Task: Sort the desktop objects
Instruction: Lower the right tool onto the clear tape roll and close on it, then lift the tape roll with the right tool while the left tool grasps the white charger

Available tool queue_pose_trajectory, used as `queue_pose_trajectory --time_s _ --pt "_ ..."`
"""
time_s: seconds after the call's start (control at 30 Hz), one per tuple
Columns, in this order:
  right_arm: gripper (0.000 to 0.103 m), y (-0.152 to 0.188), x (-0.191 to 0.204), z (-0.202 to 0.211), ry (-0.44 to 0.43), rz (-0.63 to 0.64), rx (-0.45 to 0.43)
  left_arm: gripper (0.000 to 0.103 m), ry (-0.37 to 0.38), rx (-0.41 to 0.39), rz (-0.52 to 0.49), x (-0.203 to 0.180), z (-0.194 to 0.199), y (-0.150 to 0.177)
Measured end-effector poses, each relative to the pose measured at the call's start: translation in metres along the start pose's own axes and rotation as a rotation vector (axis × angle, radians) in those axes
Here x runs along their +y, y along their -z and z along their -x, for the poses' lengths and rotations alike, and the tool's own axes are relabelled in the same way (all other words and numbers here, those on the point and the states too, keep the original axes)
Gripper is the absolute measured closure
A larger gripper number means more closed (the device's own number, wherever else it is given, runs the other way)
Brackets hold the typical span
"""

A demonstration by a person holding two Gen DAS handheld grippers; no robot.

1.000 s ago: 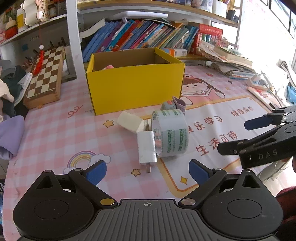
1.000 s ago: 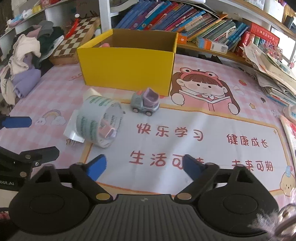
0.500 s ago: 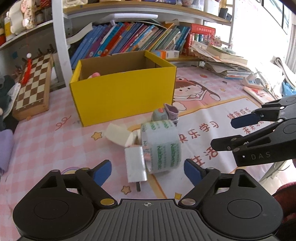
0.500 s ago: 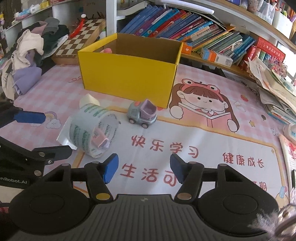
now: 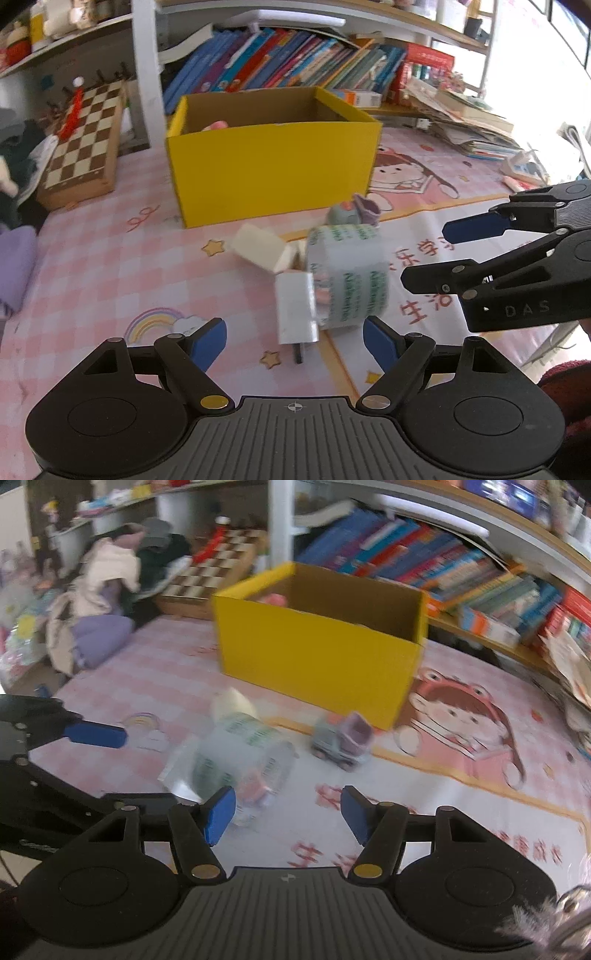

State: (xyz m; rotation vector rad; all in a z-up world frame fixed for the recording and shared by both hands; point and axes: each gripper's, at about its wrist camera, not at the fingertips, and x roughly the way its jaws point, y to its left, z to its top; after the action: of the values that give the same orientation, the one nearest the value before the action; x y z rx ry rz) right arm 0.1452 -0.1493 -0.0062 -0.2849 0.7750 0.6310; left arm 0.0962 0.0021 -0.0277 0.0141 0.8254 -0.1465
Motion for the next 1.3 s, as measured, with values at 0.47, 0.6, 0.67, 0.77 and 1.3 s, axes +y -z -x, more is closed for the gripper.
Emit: queue_pose_trajectory --time_s 0.47,0.6,0.67,0.77,1.3 --pt "0.037 -0.025 0.027 -0.032 -0.121 0.084 0.042 0.020 -0.115 0.018 0.068 0.025 0.012 0.008" --pt "0.043 -0.025 0.025 -0.041 -0.114 0.081 0.078 0.020 -0.122 0.026 0.077 0.026 0.011 0.009" --pt "0.047 -0.024 0.023 -0.044 -0.111 0.072 0.094 0.020 -0.118 0.032 0.076 0.025 0.008 0.008" --pt "0.054 -0.023 0.020 -0.042 -0.117 0.073 0.084 0.020 -0.104 0.037 0.068 0.022 0.004 0.006" --pt "0.059 -0.012 -0.024 -0.035 -0.019 0.007 0.104 0.034 -0.024 0.057 -0.013 -0.003 -0.039 -0.013"
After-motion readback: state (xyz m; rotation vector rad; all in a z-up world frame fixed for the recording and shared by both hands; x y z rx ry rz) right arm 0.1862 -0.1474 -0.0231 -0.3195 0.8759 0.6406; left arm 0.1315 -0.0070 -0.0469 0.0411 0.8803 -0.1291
